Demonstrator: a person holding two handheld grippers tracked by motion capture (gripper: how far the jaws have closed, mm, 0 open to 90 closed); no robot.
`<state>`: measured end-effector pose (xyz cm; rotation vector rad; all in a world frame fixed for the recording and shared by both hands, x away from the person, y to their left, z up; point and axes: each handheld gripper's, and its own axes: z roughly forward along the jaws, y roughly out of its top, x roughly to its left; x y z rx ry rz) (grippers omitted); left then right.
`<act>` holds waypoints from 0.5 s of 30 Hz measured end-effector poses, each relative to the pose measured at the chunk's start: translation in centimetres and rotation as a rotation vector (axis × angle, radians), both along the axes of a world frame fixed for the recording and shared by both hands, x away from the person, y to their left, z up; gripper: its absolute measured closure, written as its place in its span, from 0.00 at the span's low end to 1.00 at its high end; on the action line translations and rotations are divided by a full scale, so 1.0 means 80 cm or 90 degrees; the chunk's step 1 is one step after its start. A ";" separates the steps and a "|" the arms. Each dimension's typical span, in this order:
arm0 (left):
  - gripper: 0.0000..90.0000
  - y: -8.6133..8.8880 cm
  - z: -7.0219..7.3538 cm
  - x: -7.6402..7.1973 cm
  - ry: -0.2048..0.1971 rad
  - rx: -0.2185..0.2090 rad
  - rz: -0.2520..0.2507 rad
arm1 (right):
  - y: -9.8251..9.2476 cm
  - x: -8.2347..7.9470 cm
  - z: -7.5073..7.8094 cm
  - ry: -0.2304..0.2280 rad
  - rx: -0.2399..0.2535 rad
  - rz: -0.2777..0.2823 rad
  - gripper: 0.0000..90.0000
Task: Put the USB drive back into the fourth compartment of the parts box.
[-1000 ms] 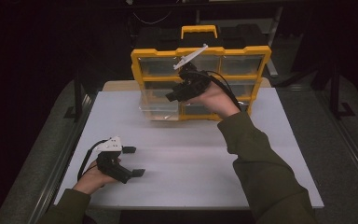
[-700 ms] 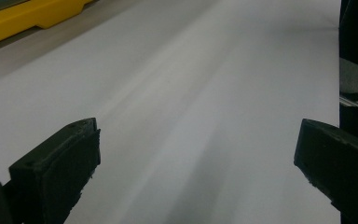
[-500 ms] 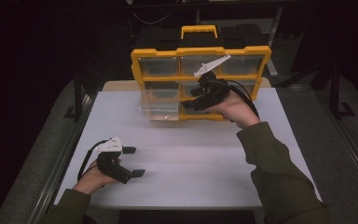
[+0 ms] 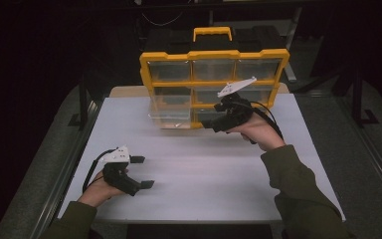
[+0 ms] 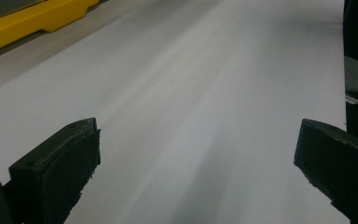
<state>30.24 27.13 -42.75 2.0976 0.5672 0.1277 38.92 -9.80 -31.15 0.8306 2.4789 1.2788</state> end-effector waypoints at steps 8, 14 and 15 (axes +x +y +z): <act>0.00 0.004 -0.001 0.003 -0.001 -0.008 0.003 | -0.003 -0.007 -0.027 0.007 -0.002 -0.005 0.14; 0.00 0.004 -0.002 0.002 0.001 -0.006 0.002 | -0.007 -0.016 -0.045 0.013 0.008 -0.015 0.06; 0.00 0.004 -0.002 0.002 0.001 -0.007 0.002 | -0.008 -0.020 -0.052 0.014 0.009 -0.014 0.04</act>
